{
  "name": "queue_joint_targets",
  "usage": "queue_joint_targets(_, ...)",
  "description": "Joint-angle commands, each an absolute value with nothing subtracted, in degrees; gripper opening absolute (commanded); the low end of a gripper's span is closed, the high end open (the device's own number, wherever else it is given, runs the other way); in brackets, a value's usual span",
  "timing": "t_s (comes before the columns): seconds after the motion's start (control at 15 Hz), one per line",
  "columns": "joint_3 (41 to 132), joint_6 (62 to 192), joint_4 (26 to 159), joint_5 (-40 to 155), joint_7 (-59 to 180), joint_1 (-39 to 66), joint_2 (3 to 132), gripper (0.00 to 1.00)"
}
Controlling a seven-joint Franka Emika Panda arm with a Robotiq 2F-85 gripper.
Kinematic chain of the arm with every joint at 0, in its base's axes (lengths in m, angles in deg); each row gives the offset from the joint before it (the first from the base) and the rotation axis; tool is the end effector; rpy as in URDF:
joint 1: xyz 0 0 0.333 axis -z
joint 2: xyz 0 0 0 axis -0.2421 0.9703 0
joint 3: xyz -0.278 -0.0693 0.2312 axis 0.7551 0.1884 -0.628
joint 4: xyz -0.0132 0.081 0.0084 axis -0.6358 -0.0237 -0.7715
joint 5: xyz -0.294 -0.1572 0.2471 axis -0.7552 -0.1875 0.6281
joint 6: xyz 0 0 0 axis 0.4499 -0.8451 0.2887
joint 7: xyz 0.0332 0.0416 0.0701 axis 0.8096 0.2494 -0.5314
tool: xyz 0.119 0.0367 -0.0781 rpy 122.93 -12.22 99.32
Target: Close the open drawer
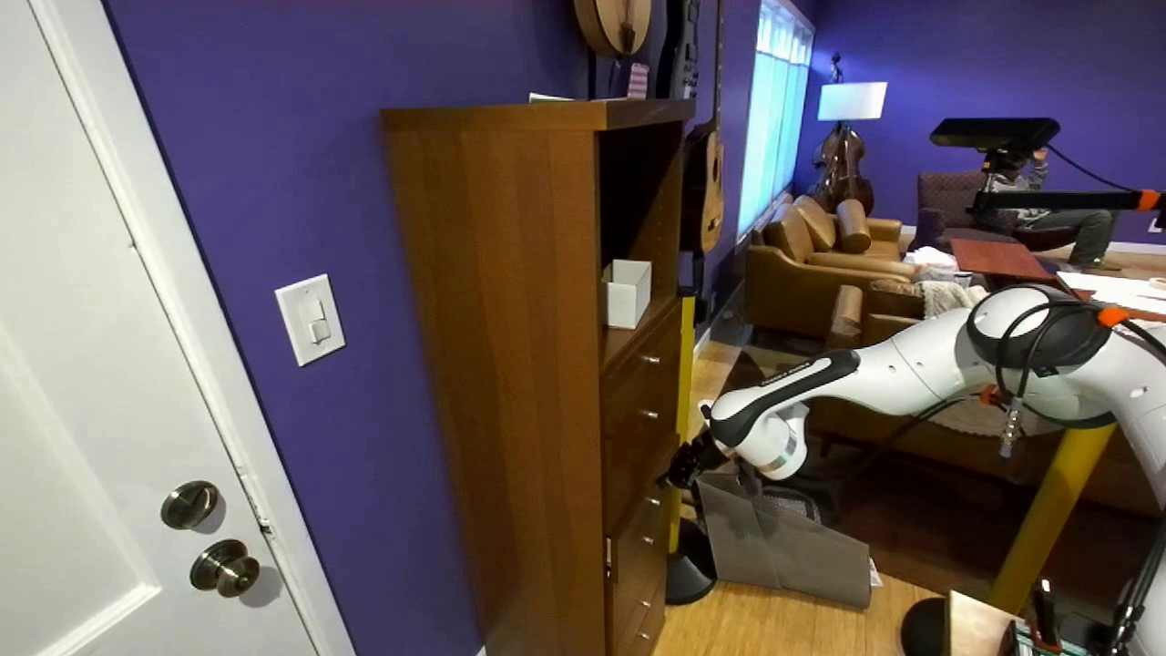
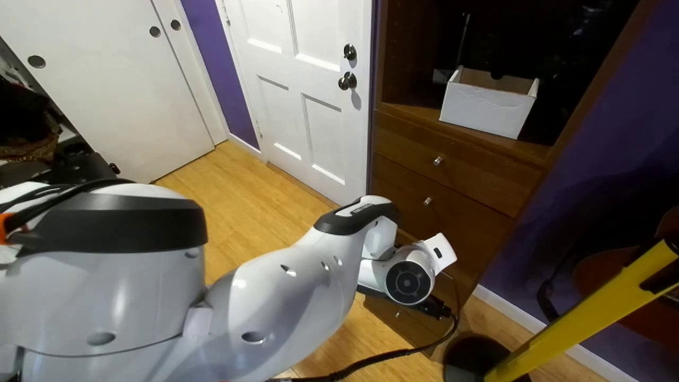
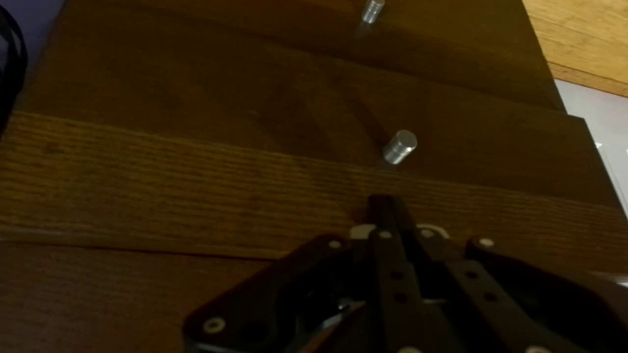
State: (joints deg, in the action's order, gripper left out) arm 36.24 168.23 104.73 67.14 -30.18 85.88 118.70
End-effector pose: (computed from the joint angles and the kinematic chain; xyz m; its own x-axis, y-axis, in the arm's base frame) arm 0.6146 -0.3534 0.0465 0.6530 0.3122 0.6900 0.4117 -0.9110 0.0226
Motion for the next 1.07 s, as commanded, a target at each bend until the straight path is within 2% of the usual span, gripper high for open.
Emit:
queue_joint_targets(0.0,36.2,171.0,103.3,61.6,-28.7,85.5,121.9,0.0)
queue_joint_targets(0.67,36.3,169.2,104.7,60.2,-26.2,86.5,120.0,0.0)
queue_joint_targets(1.0,32.9,169.0,100.6,58.2,-26.6,86.8,125.8,0.0)
